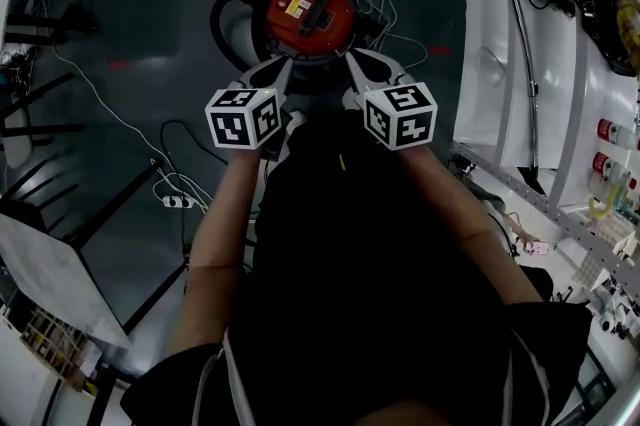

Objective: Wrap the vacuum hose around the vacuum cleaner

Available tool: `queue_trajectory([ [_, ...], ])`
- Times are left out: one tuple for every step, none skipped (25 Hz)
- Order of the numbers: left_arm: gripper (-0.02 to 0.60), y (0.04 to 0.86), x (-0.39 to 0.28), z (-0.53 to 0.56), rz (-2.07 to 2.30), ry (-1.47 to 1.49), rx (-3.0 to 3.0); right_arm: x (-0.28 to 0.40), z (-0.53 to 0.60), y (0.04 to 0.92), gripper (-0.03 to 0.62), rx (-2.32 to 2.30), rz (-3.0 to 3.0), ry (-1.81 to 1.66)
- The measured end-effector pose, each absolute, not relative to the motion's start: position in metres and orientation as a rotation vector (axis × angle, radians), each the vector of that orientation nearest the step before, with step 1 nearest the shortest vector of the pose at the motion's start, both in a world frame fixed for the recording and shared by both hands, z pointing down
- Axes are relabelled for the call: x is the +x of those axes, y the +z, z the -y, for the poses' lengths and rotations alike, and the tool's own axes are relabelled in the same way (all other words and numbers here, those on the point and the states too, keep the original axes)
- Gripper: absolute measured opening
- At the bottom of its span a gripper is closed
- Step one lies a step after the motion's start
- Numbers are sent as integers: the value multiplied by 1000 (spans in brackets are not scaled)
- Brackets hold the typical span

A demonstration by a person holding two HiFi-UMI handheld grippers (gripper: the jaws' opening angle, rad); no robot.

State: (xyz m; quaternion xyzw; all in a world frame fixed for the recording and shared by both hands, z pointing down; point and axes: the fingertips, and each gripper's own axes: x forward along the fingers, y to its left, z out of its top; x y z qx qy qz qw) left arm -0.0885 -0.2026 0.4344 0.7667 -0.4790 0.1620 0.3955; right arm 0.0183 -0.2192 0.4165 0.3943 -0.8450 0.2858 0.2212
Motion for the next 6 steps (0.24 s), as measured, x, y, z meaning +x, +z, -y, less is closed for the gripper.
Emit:
queue_trajectory([
  [9,434,-90,204,1218,407,1939,16,220,416,-5,1082,2340,782],
  [9,434,-92,205,1223,408,1938,14,221,415,-5,1079,2346,780],
  [9,433,-94,208,1228,410,1942,13,223,414,-5,1078,2352,780],
  [9,432,-95,210,1232,412,1946,11,225,413,-5,1079,2358,781],
  [9,431,-96,213,1235,414,1951,10,227,412,-5,1080,2363,781],
  [9,429,-96,215,1237,415,1957,9,229,411,-5,1082,2369,781],
])
